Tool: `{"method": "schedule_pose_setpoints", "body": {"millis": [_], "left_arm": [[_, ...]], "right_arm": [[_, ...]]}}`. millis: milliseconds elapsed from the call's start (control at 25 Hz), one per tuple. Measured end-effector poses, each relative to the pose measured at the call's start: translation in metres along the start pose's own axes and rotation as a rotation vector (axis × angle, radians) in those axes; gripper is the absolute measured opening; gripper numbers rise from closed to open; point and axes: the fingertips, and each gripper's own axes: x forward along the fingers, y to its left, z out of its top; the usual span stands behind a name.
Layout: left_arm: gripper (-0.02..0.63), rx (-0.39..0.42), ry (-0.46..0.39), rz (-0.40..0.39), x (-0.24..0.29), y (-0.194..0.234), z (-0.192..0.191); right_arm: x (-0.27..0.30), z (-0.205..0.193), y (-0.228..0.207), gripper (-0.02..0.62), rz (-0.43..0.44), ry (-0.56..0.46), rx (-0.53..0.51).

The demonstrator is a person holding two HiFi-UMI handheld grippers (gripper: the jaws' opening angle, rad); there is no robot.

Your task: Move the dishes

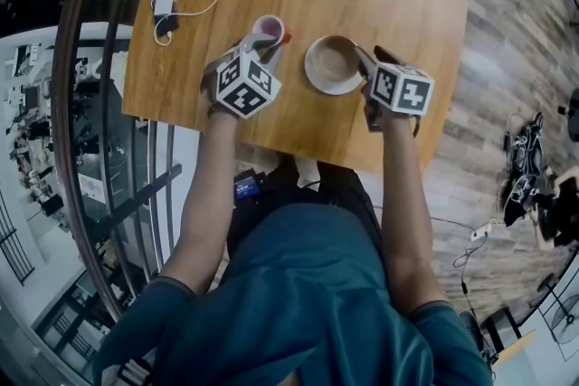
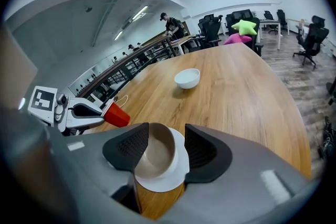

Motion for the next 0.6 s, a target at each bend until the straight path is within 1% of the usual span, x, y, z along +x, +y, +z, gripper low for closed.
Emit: {"method": "schedule_pose_setpoints", "body": {"millis": [240, 600], "left_arm": [[0.023, 0.103, 0.065, -0.011, 0.007, -0.007, -0.011], [0.026, 0.19, 0.137, -0.042, 0.019, -0.023, -0.023]], "right_arm": [[0.01, -0.014, 0.003, 0.225, 0.005, 0.038, -0.007], [0.022, -0.035, -0.005, 0.222, -0.018, 0.098, -0.031]]}}
